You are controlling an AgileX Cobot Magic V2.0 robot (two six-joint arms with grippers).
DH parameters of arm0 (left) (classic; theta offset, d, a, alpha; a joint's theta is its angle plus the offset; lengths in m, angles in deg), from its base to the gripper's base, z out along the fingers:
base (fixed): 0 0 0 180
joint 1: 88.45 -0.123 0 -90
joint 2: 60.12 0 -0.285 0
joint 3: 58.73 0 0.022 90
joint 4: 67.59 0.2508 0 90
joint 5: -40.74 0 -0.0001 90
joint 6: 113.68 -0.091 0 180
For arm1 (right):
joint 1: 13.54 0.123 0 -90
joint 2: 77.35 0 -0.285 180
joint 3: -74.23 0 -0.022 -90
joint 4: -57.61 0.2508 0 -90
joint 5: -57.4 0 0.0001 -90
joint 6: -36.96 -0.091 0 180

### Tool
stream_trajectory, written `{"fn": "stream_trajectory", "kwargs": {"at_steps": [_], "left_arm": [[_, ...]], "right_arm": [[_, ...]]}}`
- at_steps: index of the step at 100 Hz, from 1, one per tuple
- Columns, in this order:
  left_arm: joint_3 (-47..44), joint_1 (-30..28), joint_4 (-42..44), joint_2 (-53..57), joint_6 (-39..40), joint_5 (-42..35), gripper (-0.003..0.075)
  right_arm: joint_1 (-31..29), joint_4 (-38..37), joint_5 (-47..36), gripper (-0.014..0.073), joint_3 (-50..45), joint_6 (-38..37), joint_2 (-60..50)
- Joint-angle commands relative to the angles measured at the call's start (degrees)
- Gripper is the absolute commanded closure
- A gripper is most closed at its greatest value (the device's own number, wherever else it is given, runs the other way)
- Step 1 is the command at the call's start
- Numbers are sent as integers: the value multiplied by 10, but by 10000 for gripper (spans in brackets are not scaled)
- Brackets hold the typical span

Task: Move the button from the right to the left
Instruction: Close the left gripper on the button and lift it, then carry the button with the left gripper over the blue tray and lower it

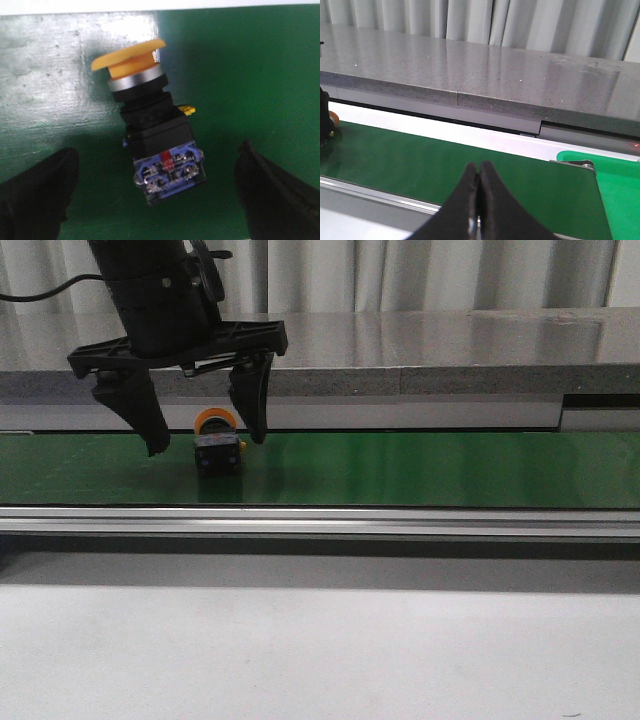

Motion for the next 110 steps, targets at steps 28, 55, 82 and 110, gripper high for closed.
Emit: {"fn": "stream_trajectory", "kwargs": {"at_steps": [28,55,82,110], "left_arm": [[17,-7,-3,18,9,-15,417],[17,-11,-3,20,9,-7,570],[17,-14,42,71,9,8,569],[17,-103,53,145,-64,68,569]], "right_arm": [[1,10,-40,660,14,4,5],[1,10,-40,660,14,4,5],[1,10,-40,660,14,4,5],[1,10,-40,660,14,4,5]]}}
